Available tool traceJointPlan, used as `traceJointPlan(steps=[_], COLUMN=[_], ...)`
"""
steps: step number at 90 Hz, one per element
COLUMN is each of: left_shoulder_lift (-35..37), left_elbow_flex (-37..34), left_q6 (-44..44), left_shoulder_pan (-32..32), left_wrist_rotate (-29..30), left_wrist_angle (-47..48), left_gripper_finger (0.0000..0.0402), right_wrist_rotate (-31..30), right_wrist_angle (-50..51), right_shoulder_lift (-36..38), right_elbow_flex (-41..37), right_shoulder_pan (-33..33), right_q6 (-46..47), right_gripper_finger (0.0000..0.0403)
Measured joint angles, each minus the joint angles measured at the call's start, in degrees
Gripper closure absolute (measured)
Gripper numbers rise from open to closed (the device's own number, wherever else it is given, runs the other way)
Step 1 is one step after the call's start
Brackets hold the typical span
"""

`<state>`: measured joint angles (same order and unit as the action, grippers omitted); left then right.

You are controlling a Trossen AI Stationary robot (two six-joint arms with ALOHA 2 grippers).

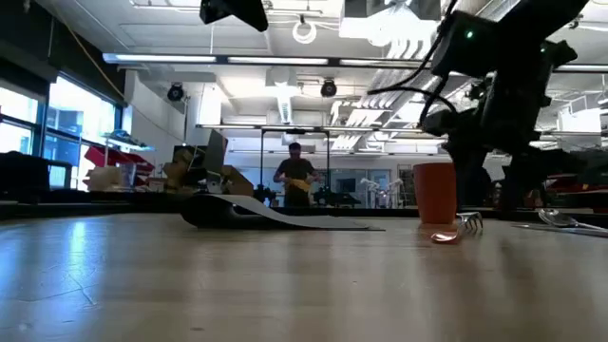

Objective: Set table place
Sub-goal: Move the orange fork from the upper left to the middle right of the table

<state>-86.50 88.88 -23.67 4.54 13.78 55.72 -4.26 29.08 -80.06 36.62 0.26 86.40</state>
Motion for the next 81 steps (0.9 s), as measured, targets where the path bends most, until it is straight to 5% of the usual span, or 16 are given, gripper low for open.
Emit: traceJointPlan(steps=[17, 38, 60, 81], left_shoulder_lift=[0.00, 0.00, -0.76, -0.76], left_elbow_flex=[-0.02, -0.02, -2.07, -10.66], left_q6=[1.33, 1.36, 1.36, 1.93], left_shoulder_pan=[0.02, 0.02, -1.14, -2.45], left_wrist_rotate=[-0.12, 0.10, -1.31, -9.07], left_wrist_angle=[0.09, 0.11, -2.47, -23.69], left_gripper_finger=[0.0402, 0.0402, 0.0402, 0.0398], right_wrist_rotate=[-1.34, -1.08, -4.09, -19.67], right_wrist_angle=[-4.18, -5.27, -8.08, -9.26], right_shoulder_lift=[-4.41, -4.16, 6.85, 19.91], right_elbow_flex=[0.11, -0.07, -0.04, 1.27], right_shoulder_pan=[-1.17, -1.15, 3.20, 8.75], right_q6=[2.30, 2.27, 1.85, 5.08], right_gripper_finger=[0.0229, 0.0388, 0.0402, 0.0403])
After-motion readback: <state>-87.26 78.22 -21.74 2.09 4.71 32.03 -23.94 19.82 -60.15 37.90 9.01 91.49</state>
